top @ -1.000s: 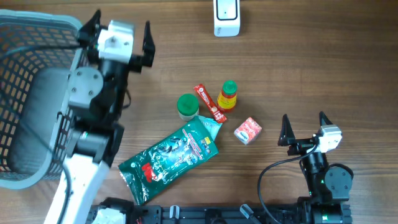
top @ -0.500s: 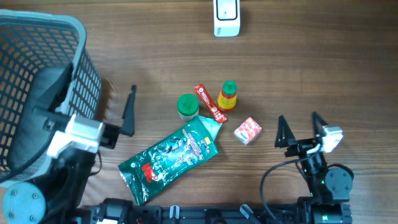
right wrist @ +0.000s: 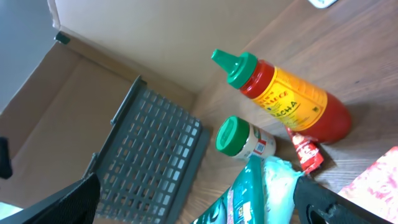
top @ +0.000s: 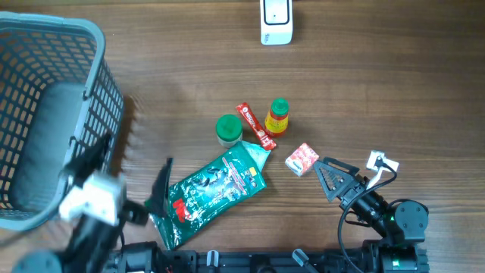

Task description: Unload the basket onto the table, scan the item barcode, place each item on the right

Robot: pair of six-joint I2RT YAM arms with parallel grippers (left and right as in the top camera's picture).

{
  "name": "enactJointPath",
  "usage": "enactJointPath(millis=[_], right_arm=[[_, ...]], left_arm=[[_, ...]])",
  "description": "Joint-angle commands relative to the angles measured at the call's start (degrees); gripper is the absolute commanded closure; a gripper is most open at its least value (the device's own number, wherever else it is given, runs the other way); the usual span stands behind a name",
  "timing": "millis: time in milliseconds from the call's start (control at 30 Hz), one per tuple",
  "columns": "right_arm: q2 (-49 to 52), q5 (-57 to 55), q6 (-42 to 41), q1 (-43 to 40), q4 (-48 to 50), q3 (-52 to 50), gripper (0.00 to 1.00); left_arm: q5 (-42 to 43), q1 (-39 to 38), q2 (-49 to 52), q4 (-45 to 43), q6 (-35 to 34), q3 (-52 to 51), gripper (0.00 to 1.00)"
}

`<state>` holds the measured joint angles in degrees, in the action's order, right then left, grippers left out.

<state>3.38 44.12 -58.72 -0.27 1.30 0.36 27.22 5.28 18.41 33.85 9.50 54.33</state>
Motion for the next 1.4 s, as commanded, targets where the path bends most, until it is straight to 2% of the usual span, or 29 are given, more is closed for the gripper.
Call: enactJointPath(millis=[0,233,700,800,867,900,967,1033,1133,1233,1367], right_arm=[[0.24,3.15,-1.42,0.22,-0.09,-0.04,0.01],[0.24,3.58,-1.46,0.22,-0.09,-0.04,0.00],[0.24,3.58,-1.49,0.22,-0.09,-0.04,0.00],[0.24,2.78,-1.60,0.22,0.02,-0.04,0.00],[0.24,-2.89,-8.24,0.22,0.85,-0.04,0.00],[0.24,-3.21,-8.85,0.22,2.93,-0.04,0.00],[0.28,-1.62,-4.76,0.22,9.88,-0.04,0.00],[0.39,-1.70,-2.69,0.22,10.80,0.17,0.00],[2.03,-2.25,-0.46,0.22,7.37,0.92,0.00],[8.17,-2.84,4.48,0.22,1.33,5.14,0.00],[21.09,-4.37,12.48,0.22,-9.07,15.91,0.01]], left_arm=[[1.68,-0.48,-5.86,0.31,-0.76,0.00,0.00],[1.66,-0.50,-13.42,5.03,-0.76,0.00,0.00],[1.68,-0.50,-13.51,5.16,-0.79,0.00,0.00],[1.68,-0.50,-13.51,7.85,-0.79,0.00,0.00],[1.70,-0.50,-13.51,12.09,-0.79,0.00,0.00],[1.68,-0.50,-13.51,12.50,-0.87,0.00,0.00],[1.70,-0.50,-13.51,14.01,-0.94,0.00,0.00],[1.68,-0.50,-13.51,16.83,-0.94,0.00,0.00],[1.66,-0.50,-13.51,19.23,-0.76,0.00,0.00],[1.66,-0.50,-13.51,21.24,-0.76,0.00,0.00],[1.66,-0.50,-13.51,22.62,-0.76,0.00,0.00]])
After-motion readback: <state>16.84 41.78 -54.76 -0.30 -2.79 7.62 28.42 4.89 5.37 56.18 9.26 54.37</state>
